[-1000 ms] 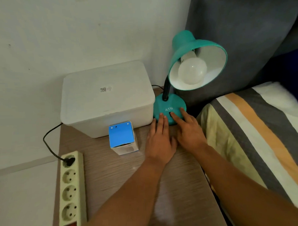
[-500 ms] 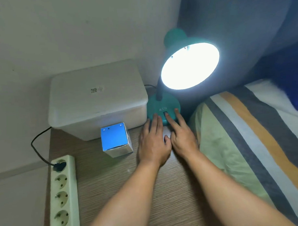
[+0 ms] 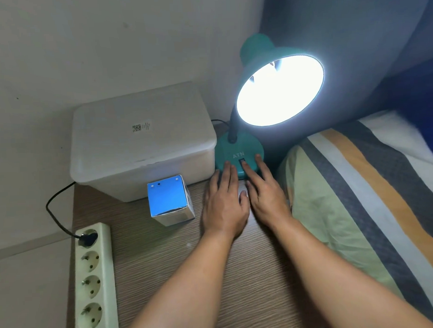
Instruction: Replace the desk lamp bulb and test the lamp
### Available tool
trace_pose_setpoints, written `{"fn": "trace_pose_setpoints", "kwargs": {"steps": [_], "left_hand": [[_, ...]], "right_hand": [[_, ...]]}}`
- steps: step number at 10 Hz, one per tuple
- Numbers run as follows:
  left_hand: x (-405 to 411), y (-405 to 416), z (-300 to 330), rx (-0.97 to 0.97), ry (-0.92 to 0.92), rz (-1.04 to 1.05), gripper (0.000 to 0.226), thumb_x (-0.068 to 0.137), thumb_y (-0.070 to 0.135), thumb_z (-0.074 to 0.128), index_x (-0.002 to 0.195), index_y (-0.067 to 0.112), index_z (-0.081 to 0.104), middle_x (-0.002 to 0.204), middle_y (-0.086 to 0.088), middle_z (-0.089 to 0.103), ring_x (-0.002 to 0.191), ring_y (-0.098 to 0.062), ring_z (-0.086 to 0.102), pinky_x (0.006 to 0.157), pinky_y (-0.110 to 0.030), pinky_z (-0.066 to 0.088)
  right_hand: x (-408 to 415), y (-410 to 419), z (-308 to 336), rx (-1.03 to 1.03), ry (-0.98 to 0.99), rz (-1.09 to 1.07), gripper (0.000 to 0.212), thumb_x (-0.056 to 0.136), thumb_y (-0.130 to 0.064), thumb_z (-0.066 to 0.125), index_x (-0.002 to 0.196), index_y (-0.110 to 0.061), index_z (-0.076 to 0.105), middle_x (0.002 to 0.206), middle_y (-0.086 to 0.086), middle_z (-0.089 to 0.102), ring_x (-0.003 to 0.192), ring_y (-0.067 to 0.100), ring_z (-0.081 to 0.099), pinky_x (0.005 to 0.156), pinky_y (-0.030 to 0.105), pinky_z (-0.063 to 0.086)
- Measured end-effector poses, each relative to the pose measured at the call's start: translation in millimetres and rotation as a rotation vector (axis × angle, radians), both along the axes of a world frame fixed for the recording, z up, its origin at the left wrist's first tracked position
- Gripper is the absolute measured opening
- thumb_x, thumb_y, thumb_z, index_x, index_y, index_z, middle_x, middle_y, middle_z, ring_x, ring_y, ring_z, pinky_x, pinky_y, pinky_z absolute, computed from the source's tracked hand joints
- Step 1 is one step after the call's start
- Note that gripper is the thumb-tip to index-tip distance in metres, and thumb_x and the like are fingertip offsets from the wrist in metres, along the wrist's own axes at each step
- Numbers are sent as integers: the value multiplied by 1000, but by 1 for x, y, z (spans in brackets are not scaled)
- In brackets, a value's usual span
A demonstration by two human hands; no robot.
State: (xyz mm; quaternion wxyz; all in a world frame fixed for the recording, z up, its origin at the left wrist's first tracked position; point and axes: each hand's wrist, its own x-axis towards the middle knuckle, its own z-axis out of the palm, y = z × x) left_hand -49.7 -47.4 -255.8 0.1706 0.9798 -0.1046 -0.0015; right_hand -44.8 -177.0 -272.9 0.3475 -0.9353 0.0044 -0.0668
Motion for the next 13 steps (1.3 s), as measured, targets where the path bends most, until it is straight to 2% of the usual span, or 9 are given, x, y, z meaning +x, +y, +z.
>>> {"fn": "trace_pose_setpoints", "kwargs": {"steps": [1, 2, 5, 6, 8, 9, 11, 12, 13], "left_hand": [[1, 0, -3, 6, -3, 5, 65, 97, 40, 23, 157, 14, 26, 165, -3, 23, 150, -25, 22, 121, -37, 16], [2, 0, -5, 11, -1, 11, 61, 100, 37, 28, 157, 15, 26, 165, -2, 23, 150, -25, 21, 121, -35, 15], [1, 0, -5, 1, 9, 14, 62, 100, 38, 28, 157, 15, 25, 165, -2, 23, 150, -25, 20, 121, -36, 16], [2, 1, -5, 5, 5, 2, 64, 98, 40, 21, 157, 15, 24, 165, -2, 21, 151, -24, 19, 122, -37, 15], [3, 1, -9, 0, -5, -13, 61, 100, 37, 26, 156, 13, 25, 165, -4, 22, 151, -26, 20, 124, -38, 15], [3, 1, -11, -5, 2, -1, 60, 102, 37, 28, 157, 14, 25, 165, -3, 22, 151, -26, 20, 124, -38, 15], [7, 5, -20, -12, 59, -43, 66, 97, 37, 33, 157, 13, 22, 166, -3, 17, 152, -28, 17, 122, -41, 23], [13, 4, -17, 49, 95, -91, 67, 98, 39, 20, 158, 10, 16, 167, -6, 9, 154, -28, 11, 124, -43, 18], [10, 1, -1, -14, 210, -82, 66, 103, 30, 35, 159, 9, 6, 168, -7, 1, 154, -28, 5, 125, -38, 9]], "right_hand": [[1, -1, -4, 5, -27, 9, 52, 99, -20, 51, 148, -35, 40, 162, 5, 26, 134, 32, 46, 104, 43, 46], [1, -2, -5, 1, -37, 18, 51, 99, -22, 51, 148, -33, 40, 161, 8, 26, 136, 32, 43, 105, 45, 44], [1, -2, -5, -26, -23, 11, 52, 100, -27, 49, 149, -38, 35, 162, 5, 24, 137, 33, 41, 109, 45, 41], [1, -2, -6, -70, -9, 8, 51, 100, -33, 43, 150, -39, 33, 162, 5, 24, 134, 36, 43, 107, 45, 42], [8, -3, 8, -256, -17, 20, 48, 101, -29, 43, 149, -30, 40, 155, 15, 34, 129, 36, 46, 104, 41, 38], [7, -2, 15, -279, 64, -7, 48, 101, -34, 40, 149, -36, 38, 156, 10, 33, 121, 39, 47, 104, 42, 38], [15, 5, 36, -250, 180, -5, 48, 99, -38, 37, 147, -32, 39, 154, 9, 29, 132, 35, 38, 108, 44, 33], [12, 7, 47, -243, 280, 33, 53, 100, -41, 36, 152, -34, 29, 162, 9, 18, 142, 33, 28, 113, 46, 26], [-3, 4, 54, -250, 387, 54, 58, 101, -46, 30, 155, -41, 12, 166, 1, 4, 144, 34, 22, 116, 50, 26]]}}
